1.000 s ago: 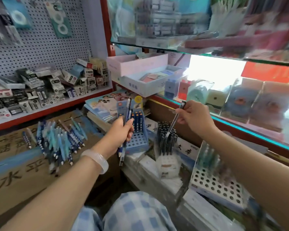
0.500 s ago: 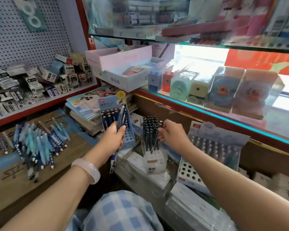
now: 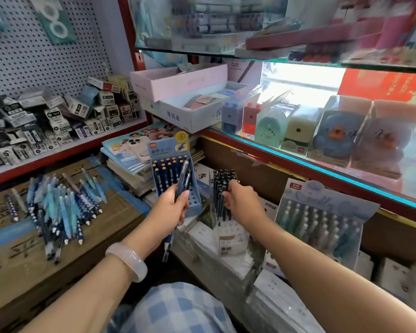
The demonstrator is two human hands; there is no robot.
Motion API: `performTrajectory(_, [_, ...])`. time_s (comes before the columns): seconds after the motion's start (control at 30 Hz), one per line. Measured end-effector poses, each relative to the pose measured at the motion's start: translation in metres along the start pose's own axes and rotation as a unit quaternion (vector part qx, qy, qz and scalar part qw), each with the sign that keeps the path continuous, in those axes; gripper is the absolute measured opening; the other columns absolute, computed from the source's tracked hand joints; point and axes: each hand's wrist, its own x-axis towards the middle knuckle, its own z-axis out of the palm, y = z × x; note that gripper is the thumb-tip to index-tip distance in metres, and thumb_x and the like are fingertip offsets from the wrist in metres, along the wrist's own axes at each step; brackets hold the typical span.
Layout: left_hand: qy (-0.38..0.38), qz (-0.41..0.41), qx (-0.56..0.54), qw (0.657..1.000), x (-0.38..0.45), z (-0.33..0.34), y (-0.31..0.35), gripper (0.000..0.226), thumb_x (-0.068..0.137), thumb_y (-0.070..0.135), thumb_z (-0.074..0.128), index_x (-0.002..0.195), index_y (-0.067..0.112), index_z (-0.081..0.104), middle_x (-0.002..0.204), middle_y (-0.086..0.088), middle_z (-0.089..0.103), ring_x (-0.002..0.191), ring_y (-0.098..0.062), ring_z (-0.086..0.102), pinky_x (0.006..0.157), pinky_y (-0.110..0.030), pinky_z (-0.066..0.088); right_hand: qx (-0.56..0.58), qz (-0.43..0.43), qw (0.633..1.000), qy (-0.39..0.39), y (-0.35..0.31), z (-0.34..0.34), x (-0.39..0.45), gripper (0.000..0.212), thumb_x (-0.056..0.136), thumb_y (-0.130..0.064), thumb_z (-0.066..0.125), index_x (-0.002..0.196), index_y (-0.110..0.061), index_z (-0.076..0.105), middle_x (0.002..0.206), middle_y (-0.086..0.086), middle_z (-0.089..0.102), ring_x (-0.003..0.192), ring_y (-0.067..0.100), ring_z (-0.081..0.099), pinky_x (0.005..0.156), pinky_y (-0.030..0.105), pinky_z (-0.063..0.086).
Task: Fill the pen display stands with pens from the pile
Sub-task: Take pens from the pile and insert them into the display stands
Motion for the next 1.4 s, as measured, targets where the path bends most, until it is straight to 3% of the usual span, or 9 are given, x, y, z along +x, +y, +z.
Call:
performTrajectory(0.37, [-0.009, -0.024, 0.002, 1.0, -0.002, -0.004, -0.006, 0.02, 0.1, 0.016, 0.036, 0.081, 0.013, 0.044, 0.065, -0.001, 0.041, 0.053, -0.01, 0.037, 0.044, -0.016, 0.034, 0.01, 0.024, 0.999, -0.046, 0.018, 0.023, 0.001, 0.016, 0.097, -0.023, 0.047, 0.093, -0.009, 0.052, 0.091, 0.011, 0.064, 0.083, 0.025, 0.062, 0.079, 0.045, 0.053])
performTrajectory(0.63, [-0.02, -0.021, 0.003, 1.0, 0.003, -0.004, -0.005, 0.019, 0.099, 0.012, 0.038, 0.083, 0.012, 0.049, 0.07, -0.002, 0.048, 0.056, -0.01, 0.042, 0.046, -0.015, 0.038, 0.014, 0.028, 0.999, 0.008, 0.012, 0.009, 0.002, 0.023, 0.092, -0.036, 0.057, 0.1, -0.015, 0.059, 0.089, 0.003, 0.066, 0.08, 0.017, 0.063, 0.075, 0.036, 0.055])
performTrajectory(0.73, [-0.036, -0.016, -0.022, 0.999, 0.006, 0.003, -0.003, 0.019, 0.099, 0.01, 0.039, 0.09, 0.014, 0.055, 0.069, -0.001, 0.051, 0.055, -0.009, 0.044, 0.046, -0.015, 0.038, 0.132, 0.012, 0.989, 0.064, -0.008, -0.011, 0.003, 0.019, 0.091, -0.033, 0.058, 0.097, -0.017, 0.064, 0.087, 0.0, 0.068, 0.08, 0.014, 0.065, 0.075, 0.03, 0.056])
performTrajectory(0.83, [-0.053, -0.004, -0.015, 0.998, 0.008, 0.009, -0.002, 0.017, 0.098, 0.01, 0.042, 0.09, 0.014, 0.057, 0.068, 0.0, 0.055, 0.055, -0.009, 0.047, 0.048, -0.016, 0.04, 0.334, 0.025, 0.942, -0.033, -0.032, -0.022, 0.002, 0.017, 0.092, -0.027, 0.057, 0.095, -0.013, 0.066, 0.087, 0.005, 0.07, 0.082, 0.015, 0.068, 0.073, 0.024, 0.058])
performTrajectory(0.93, [-0.061, 0.006, 0.009, 0.998, 0.008, 0.012, 0.0, 0.018, 0.097, 0.013, 0.044, 0.082, 0.016, 0.055, 0.069, -0.001, 0.058, 0.053, -0.007, 0.049, 0.049, -0.017, 0.04, 0.372, 0.019, 0.925, -0.074, -0.042, -0.026, -0.002, 0.017, 0.091, -0.026, 0.059, 0.093, -0.01, 0.067, 0.086, 0.004, 0.07, 0.076, 0.008, 0.067, 0.069, 0.019, 0.056])
performTrajectory(1.07, [-0.05, 0.001, -0.019, 0.999, 0.007, 0.014, 0.004, 0.023, 0.099, 0.014, 0.04, 0.083, 0.014, 0.056, 0.07, -0.001, 0.061, 0.051, -0.003, 0.053, 0.05, -0.015, 0.042, 0.403, 0.033, 0.913, -0.058, -0.04, -0.026, 0.0, 0.016, 0.092, -0.023, 0.059, 0.09, -0.01, 0.068, 0.08, 0.003, 0.07, 0.074, 0.01, 0.066, 0.075, 0.026, 0.055])
performTrajectory(1.2, [-0.031, -0.039, -0.069, 0.996, 0.005, 0.013, 0.008, 0.022, 0.101, 0.015, 0.035, 0.092, 0.01, 0.055, 0.073, -0.005, 0.063, 0.062, -0.014, 0.06, 0.051, -0.021, 0.05, 0.43, 0.043, 0.901, -0.023, -0.034, -0.036, 0.0, 0.013, 0.091, -0.024, 0.06, 0.087, -0.012, 0.064, 0.074, 0.001, 0.066, 0.069, 0.009, 0.063, 0.067, 0.02, 0.054])
performTrajectory(1.3, [-0.013, -0.063, -0.086, 0.994, 0.005, 0.011, 0.006, 0.019, 0.101, 0.019, 0.034, 0.094, 0.013, 0.051, 0.074, -0.007, 0.061, 0.061, -0.019, 0.06, 0.049, -0.025, 0.053, 0.406, 0.042, 0.913, 0.025, -0.022, -0.054, 0.0, 0.016, 0.088, -0.024, 0.063, 0.089, -0.009, 0.061, 0.073, 0.001, 0.065, 0.063, 0.007, 0.061, 0.062, 0.018, 0.053])
performTrajectory(1.4, [0.002, -0.048, -0.022, 0.999, 0.005, 0.01, 0.001, 0.018, 0.101, 0.023, 0.035, 0.095, 0.015, 0.05, 0.064, -0.005, 0.051, 0.048, -0.015, 0.049, 0.043, -0.023, 0.042, 0.337, 0.031, 0.939, 0.064, -0.005, -0.062, 0.001, 0.014, 0.085, -0.022, 0.065, 0.087, -0.008, 0.061, 0.074, 0.004, 0.067, 0.061, 0.008, 0.063, 0.06, 0.018, 0.054])
